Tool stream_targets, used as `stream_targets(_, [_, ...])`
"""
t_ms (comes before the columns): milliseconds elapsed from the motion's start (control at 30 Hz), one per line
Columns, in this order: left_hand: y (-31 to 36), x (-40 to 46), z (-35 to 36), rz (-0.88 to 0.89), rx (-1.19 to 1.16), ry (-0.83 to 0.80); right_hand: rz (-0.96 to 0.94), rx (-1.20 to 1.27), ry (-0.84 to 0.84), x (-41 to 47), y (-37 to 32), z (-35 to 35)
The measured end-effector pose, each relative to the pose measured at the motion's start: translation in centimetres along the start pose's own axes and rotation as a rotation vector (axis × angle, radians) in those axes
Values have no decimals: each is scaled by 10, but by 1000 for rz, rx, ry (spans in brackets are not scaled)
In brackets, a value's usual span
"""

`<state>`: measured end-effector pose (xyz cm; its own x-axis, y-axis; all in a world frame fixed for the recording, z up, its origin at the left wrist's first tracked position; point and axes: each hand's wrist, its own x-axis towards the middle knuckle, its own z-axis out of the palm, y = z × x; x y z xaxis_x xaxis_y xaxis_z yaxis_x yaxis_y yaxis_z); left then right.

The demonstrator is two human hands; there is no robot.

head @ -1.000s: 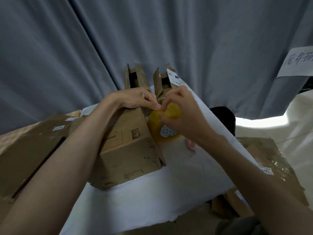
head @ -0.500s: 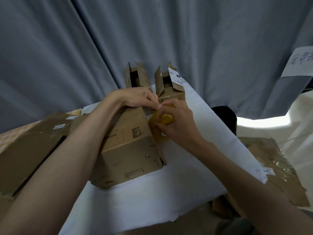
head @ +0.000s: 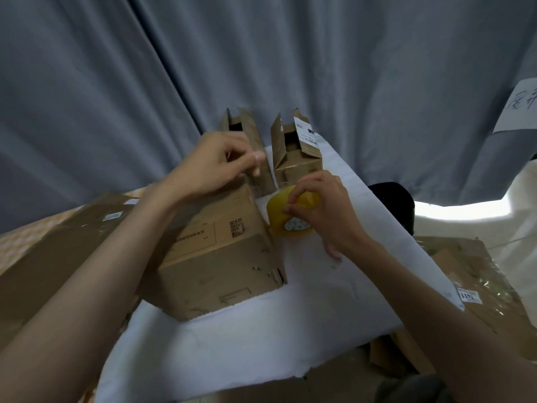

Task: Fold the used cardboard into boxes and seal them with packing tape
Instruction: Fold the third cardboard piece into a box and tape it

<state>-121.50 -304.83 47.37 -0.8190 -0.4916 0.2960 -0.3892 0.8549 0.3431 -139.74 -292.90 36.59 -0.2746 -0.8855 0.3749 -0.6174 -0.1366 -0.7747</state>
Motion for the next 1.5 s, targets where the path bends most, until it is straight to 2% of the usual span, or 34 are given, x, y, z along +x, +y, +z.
stream_targets(167, [19, -38, 5, 18, 130, -94, 21, -6, 22, 0, 2, 0])
stream_targets(400, [28, -40, 13, 36, 194, -255, 105, 50, 43, -5, 3, -4])
stream_targets(500, [30, -31, 13, -87, 184, -262, 133, 97, 62, -7, 2, -6])
stream_targets(633, [41, -4, 25, -222, 280, -163, 188, 149, 97, -8, 2, -9])
stream_targets(833, [53, 37, 50, -478, 343, -200, 203, 179, 135, -13, 4, -8])
stream_targets(1067, [68, 48, 55, -616, 220, -229, 225, 162, 135, -10, 6, -7])
stream_targets(1200, [79, 48, 57, -651, 182, -263, 171, 111, 91, -9, 10, -8])
stream_targets(1300, [81, 46, 59, -633, 194, -251, 210, 92, -57, -3, 18, -23])
stream_targets(1400, [83, 43, 60, -598, 241, -185, 233, -143, -204, 2, 30, -27])
stream_targets(1500, [85, 42, 57, -590, 262, -138, 218, -262, -175, 3, 31, -24])
